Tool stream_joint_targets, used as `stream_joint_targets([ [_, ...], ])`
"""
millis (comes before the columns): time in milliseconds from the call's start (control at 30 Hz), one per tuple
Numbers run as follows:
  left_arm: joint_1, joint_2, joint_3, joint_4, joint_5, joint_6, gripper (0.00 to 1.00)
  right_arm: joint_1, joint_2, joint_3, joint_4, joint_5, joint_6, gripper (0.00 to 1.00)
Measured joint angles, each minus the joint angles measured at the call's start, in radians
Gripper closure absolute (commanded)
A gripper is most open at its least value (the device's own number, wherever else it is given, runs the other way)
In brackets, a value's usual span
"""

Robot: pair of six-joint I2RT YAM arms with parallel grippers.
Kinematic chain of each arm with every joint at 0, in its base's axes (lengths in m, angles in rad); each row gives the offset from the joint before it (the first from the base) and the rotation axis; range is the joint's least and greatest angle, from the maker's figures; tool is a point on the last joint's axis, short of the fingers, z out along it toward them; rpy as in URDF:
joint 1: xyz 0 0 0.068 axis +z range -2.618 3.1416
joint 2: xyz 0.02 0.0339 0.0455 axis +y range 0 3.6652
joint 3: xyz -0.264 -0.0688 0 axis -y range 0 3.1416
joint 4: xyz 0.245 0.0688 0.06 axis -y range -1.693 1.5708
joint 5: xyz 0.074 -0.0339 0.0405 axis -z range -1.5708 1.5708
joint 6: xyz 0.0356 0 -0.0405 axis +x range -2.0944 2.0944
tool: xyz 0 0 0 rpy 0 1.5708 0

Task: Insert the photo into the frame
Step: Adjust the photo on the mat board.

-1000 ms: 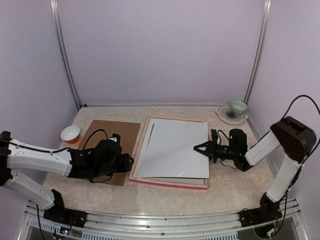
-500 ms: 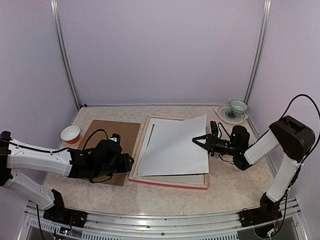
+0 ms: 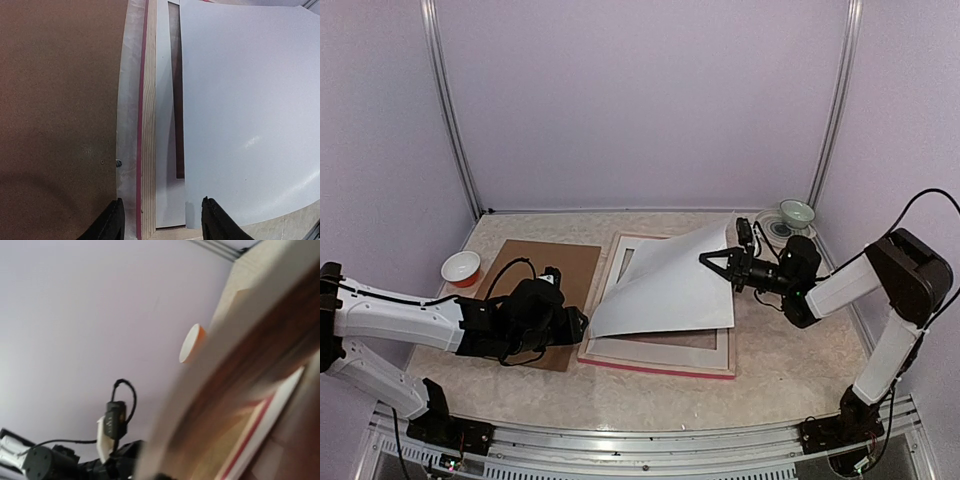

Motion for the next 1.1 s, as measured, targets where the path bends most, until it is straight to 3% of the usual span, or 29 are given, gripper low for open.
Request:
stream_joint_targets([
  [433, 0.0, 0.012, 0.0, 0.0, 0.0, 0.0, 0.47, 0.028, -0.065, 0.067, -0.012, -0.068, -0.111, 0.91],
  [700, 0.0, 0.011, -0.002, 0.0, 0.0, -0.004, 0.47, 0.031, -0.088, -0.05, -0.293, -0.033, -0.264, 0.91],
  [1100, -0.004, 0.007, -0.008, 0.007, 0.0, -0.011, 0.47, 0.032, -0.126, 0.011, -0.612, 0.039, -0.396, 0.9],
])
